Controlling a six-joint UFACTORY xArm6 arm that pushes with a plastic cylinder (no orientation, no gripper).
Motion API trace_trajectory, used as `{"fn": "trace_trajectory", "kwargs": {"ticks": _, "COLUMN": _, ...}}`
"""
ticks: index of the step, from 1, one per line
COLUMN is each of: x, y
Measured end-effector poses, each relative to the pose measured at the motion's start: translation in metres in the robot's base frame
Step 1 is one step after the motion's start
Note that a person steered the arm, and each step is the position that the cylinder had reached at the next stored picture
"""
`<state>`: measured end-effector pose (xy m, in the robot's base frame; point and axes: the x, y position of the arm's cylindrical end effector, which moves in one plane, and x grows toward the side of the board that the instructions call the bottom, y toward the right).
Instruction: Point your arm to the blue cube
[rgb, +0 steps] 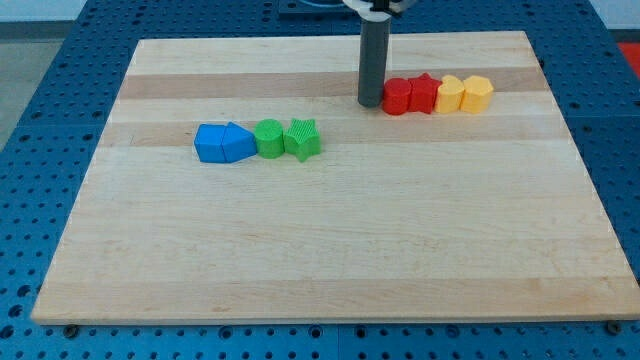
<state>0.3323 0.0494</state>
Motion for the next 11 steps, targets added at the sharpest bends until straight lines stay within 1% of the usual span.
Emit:
{"fn": "trace_trajectory", "kwargs": {"ticks": 2, "x": 0.0, "y": -0.011}}
{"fn": "trace_trajectory", "kwargs": {"ticks": 3, "x": 0.0, "y": -0.051}}
{"fn": "trace_trajectory", "kwargs": {"ticks": 6, "x": 0.0, "y": -0.213}}
{"fn": "trace_trajectory", "kwargs": {"ticks": 7, "x": 0.004, "y": -0.256}}
{"fn": "trace_trajectory", "kwargs": {"ticks": 8, "x": 0.019, "y": -0.282}}
{"fn": "trace_trajectory", "kwargs": {"ticks": 10, "x": 0.068, "y": -0.292}}
{"fn": "trace_trajectory", "kwargs": {"ticks": 11, "x": 0.081, "y": -0.285}}
